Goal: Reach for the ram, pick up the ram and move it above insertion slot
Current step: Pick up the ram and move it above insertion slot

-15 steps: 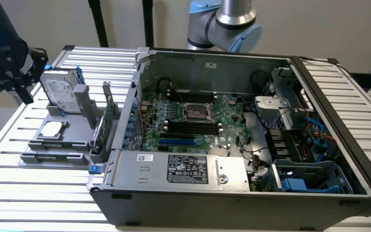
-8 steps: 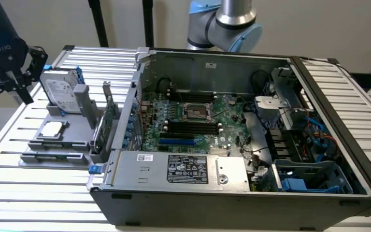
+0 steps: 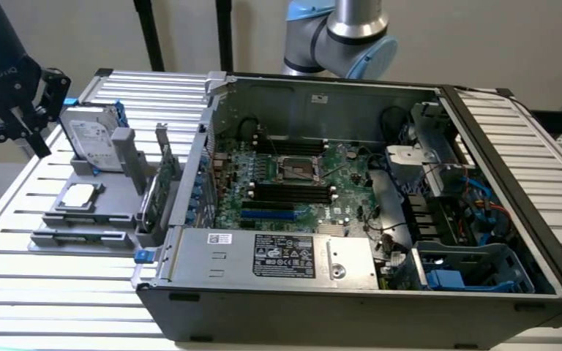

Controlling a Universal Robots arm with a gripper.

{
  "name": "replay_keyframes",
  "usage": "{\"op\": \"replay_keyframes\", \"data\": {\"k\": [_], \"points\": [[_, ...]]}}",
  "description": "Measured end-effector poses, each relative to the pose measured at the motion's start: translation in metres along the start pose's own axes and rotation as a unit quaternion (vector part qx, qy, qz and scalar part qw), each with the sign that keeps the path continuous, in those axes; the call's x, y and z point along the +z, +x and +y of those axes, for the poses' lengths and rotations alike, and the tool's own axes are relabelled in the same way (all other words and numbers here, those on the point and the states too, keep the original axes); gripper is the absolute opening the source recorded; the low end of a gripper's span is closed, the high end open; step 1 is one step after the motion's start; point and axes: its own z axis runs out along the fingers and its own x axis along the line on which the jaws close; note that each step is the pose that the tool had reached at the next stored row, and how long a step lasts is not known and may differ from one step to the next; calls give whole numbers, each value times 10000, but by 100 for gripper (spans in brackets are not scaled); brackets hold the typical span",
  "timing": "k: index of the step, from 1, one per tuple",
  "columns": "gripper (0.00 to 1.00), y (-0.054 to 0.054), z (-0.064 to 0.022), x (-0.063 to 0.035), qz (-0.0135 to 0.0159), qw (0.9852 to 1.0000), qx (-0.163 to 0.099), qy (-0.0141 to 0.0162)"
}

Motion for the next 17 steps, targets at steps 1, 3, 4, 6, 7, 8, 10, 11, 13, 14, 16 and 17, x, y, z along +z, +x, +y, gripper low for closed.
{"op": "replay_keyframes", "data": {"k": [1, 3, 4, 6, 7, 8, 10, 11, 13, 14, 16, 17], "points": [[11, 0, 0, 0, 3, 10000, -89, 0], [11, 0, 1, 0, 9, 9996, -274, 0], [11, 0, 1, 0, 12, 9993, -364, 0], [11, 0, 1, 0, 17, 9985, -543, 1], [11, 0, 0, 0, 20, 9980, -634, 1], [11, 0, 0, 0, 24, 9973, -731, 1], [11, 0, 0, 0, 29, 9958, -910, 1], [11, 0, 0, 0, 32, 9950, -1000, 1], [11, 0, 0, 0, 38, 9930, -1178, 1], [11, 0, 1, 0, 41, 9919, -1271, 2], [11, 0, 1, 0, 47, 9894, -1449, 2], [11, 0, 0, 0, 50, 9880, -1543, 2]]}}
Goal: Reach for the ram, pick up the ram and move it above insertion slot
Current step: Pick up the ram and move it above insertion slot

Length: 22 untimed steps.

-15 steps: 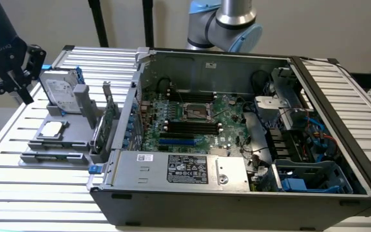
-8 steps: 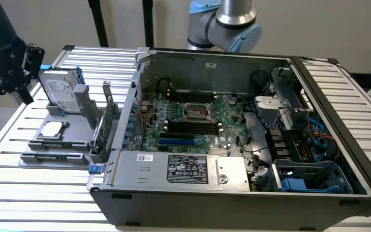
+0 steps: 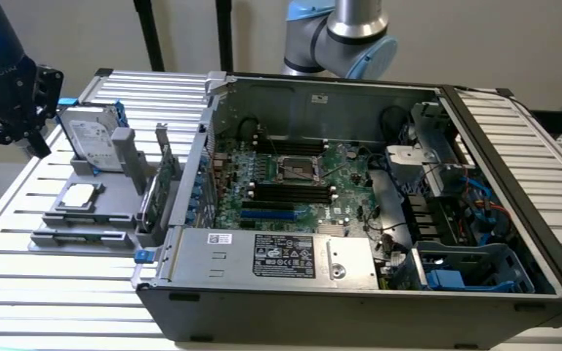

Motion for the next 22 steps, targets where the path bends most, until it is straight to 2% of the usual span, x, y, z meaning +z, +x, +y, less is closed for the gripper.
{"op": "replay_keyframes", "data": {"k": [4, 9, 13, 17, 18, 20, 21, 22], "points": [[11, 0, 0, 0, 11, 9994, -360, 0], [11, 0, 0, 0, 27, 9967, -814, 1], [11, 0, 0, 0, 38, 9931, -1176, 2], [11, 0, 0, 0, 48, 9881, -1536, 8], [11, 0, 0, 0, 48, 9876, -1572, 8], [12, 0, 0, 0, 49, 9875, -1574, 8], [24, 0, 0, 0, 49, 9875, -1574, 8], [24, 0, 0, 0, 49, 9875, -1574, 8]]}}
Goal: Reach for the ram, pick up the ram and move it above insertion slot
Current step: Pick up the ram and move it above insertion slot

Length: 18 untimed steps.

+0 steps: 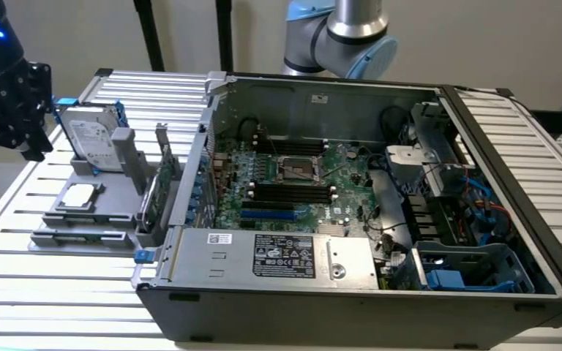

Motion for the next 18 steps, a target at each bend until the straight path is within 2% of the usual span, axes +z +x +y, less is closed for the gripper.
{"op": "replay_keyframes", "data": {"k": [1, 3, 4, 18], "points": [[30, 0, 0, 0, 0, 10000, 0, 0], [30, -1, -1, 19, 0, 10000, 0, 0], [36, 0, -1, 36, 0, 10000, 0, -1], [36, 17, -11, 291, 1, 10000, -12, 0]]}}
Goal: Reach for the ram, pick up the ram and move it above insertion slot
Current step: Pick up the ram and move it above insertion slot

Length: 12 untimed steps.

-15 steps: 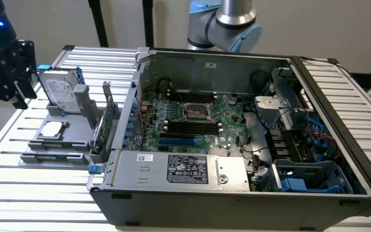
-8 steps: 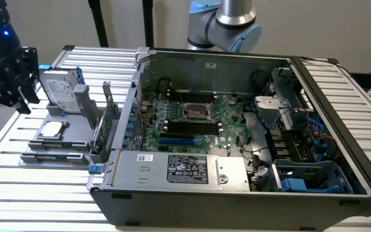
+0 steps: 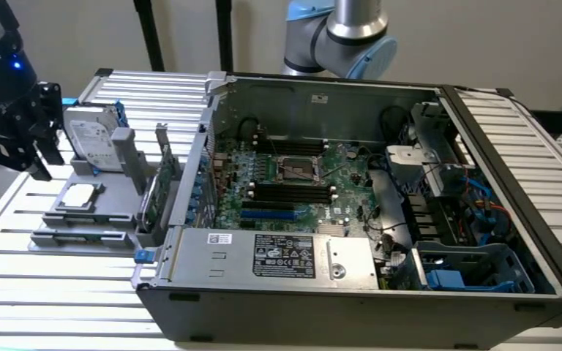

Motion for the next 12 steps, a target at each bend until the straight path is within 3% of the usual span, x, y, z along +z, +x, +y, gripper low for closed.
{"op": "replay_keyframes", "data": {"k": [12], "points": [[36, 40, -11, 218, 1, 10000, -40, 0]]}}
